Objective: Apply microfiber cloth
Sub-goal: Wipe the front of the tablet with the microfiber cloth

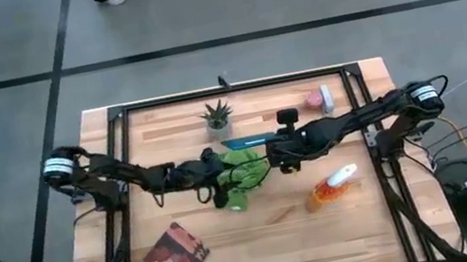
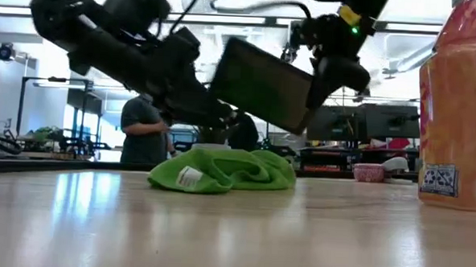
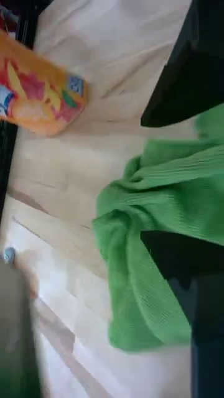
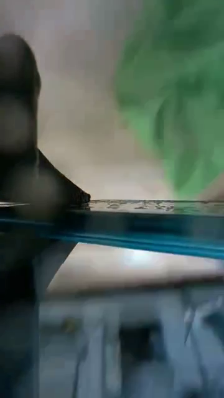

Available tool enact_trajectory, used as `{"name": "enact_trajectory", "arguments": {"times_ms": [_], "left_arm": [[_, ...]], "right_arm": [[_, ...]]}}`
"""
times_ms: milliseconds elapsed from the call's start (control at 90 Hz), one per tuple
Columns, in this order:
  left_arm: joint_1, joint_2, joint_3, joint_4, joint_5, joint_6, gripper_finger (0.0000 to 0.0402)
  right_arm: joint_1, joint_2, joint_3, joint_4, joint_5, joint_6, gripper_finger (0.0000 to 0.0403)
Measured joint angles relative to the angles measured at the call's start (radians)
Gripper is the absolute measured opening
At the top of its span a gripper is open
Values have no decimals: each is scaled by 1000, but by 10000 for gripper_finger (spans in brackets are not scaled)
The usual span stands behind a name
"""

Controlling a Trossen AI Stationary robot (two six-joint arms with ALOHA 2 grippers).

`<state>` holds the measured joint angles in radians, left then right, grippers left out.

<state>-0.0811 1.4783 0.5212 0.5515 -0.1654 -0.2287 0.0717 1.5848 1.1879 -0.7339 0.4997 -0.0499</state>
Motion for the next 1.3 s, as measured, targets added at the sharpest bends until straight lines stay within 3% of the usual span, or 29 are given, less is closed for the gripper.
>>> {"name": "enact_trajectory", "arguments": {"times_ms": [244, 356, 489, 567, 833, 1178, 1300], "left_arm": [[-42, -191, -212, 146, -9, -47, 296], [-66, -210, -292, 239, -15, -76, 296], [-85, -202, -349, 308, -126, -67, 296], [-85, -172, -357, 390, -132, -28, 297], [-86, -68, -343, 651, -104, 77, 310], [-86, 64, -215, 656, -106, 149, 307], [-85, 76, -205, 662, -124, 148, 272]], "right_arm": [[-49, 3, -87, 379, -358, -46, 13], [-73, 3, -129, 511, -451, -27, 13], [-81, 3, -173, 648, -513, -2, 13], [-81, 3, -195, 736, -555, 11, 13], [-81, 3, -200, 885, -583, 62, 13], [-81, 3, -200, 935, -584, 85, 13], [-81, 3, -200, 932, -578, 100, 13]]}}
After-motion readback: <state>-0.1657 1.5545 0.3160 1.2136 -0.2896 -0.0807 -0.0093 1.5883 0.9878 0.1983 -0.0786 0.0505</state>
